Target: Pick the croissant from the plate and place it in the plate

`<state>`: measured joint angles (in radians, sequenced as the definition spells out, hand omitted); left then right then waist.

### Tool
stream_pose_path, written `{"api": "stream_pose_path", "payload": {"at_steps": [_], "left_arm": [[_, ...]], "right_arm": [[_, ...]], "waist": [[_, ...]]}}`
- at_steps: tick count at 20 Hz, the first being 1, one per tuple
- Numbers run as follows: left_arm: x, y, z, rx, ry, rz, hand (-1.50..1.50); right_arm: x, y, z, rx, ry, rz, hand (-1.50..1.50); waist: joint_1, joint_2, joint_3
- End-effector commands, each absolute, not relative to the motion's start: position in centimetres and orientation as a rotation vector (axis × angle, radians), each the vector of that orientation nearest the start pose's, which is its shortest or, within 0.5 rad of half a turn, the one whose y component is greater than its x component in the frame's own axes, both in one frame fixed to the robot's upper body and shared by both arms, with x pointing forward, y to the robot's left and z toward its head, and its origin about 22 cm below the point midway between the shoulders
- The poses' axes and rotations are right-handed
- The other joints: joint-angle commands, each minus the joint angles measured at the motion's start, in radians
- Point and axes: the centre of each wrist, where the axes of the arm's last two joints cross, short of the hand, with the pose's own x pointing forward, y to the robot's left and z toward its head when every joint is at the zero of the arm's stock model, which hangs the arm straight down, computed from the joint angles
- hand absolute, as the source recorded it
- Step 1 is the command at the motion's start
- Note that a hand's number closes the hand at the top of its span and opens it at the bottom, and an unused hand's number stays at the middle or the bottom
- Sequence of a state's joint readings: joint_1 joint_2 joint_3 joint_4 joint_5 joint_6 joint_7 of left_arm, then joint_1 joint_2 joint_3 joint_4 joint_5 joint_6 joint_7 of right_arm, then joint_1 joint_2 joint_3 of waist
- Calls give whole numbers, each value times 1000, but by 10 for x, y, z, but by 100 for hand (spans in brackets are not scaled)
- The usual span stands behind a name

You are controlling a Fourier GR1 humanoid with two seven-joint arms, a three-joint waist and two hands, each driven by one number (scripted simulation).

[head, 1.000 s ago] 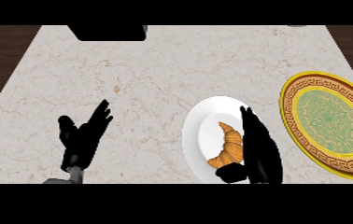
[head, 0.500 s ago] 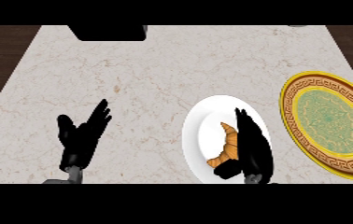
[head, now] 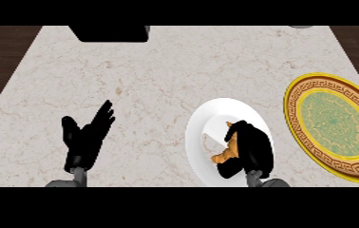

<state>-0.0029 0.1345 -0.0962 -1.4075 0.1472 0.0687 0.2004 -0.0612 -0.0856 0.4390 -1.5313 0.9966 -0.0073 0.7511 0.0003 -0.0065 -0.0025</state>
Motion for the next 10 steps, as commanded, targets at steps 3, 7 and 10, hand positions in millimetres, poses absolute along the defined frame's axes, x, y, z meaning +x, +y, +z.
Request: {"api": "stream_pose_path", "payload": {"at_steps": [3,7,10], "left_arm": [[245,227,-25,1,-1181,1,0],[233,261,-42,26,-1165,24,0],[225,260,-43,37,-1173,26,0]], "right_arm": [[224,-137,-3,-940,-1016,859,150],[172,-133,20,-868,-1276,889,150],[120,-120,27,-684,-1462,1027,150]], "waist": [[-1,6,3],[-21,0,2],[-38,-13,1]]}}
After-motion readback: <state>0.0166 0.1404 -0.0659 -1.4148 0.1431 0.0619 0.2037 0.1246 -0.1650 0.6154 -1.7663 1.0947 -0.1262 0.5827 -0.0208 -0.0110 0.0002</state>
